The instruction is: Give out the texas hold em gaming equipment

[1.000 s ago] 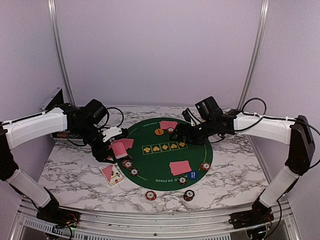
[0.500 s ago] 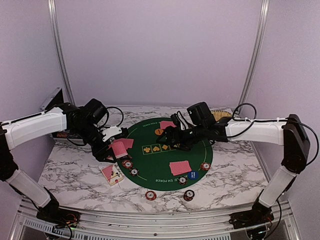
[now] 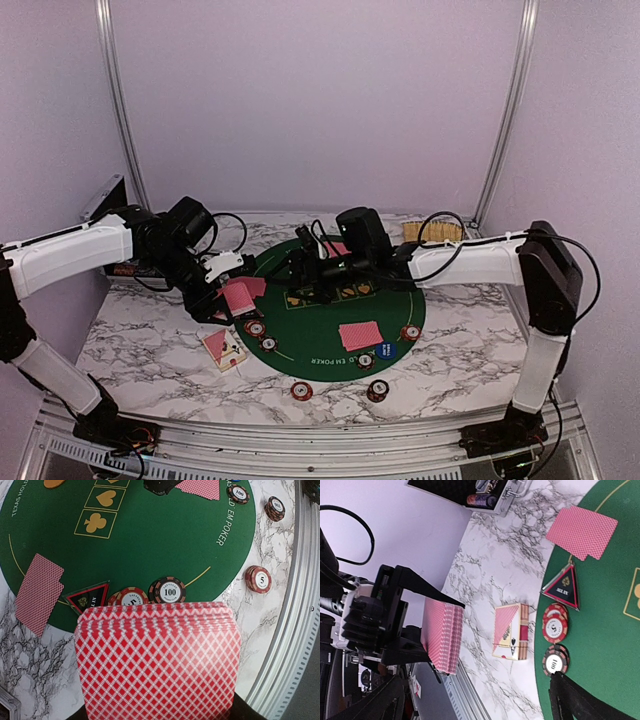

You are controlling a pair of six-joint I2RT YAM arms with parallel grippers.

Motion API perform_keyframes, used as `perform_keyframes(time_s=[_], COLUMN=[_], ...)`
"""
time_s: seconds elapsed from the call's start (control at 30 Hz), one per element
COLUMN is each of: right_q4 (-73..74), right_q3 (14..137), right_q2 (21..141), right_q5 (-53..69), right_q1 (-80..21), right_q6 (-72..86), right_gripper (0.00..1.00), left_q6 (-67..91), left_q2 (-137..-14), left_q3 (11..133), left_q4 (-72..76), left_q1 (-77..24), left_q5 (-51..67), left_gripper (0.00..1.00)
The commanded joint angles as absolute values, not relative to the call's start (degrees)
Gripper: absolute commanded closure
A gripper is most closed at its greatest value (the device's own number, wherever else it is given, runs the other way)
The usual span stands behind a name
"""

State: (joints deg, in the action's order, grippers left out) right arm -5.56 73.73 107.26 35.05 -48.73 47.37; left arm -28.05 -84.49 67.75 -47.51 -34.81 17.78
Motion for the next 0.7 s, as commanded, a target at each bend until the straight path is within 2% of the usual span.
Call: perform_keyframes(time_s=[0.0,0.23,0.67], right_q4=[-16.18,-20.48,-21.49], right_q3=[74.87,75.67,78.56], right_q2=[108.88,111.85,116.11], right_q5=[38.36,40.17,42.25], right_q1=[-49.89,-50.69,-51.86], right_q6=[53.01,56.39,57.53], right_gripper=[0.01,0.02,0.1], left_q6=[-27.78,-27.86,-27.71], left_q2=[-82.58,-82.86,-82.99], left_q3=[69.69,70.04,70.42], left_q4=[-48.08,-48.08,-48.08], left_q1=[-34.45,-34.45,-34.45], left_q5=[18.98,19.19,19.52], left_gripper=[1.0,1.0,1.0])
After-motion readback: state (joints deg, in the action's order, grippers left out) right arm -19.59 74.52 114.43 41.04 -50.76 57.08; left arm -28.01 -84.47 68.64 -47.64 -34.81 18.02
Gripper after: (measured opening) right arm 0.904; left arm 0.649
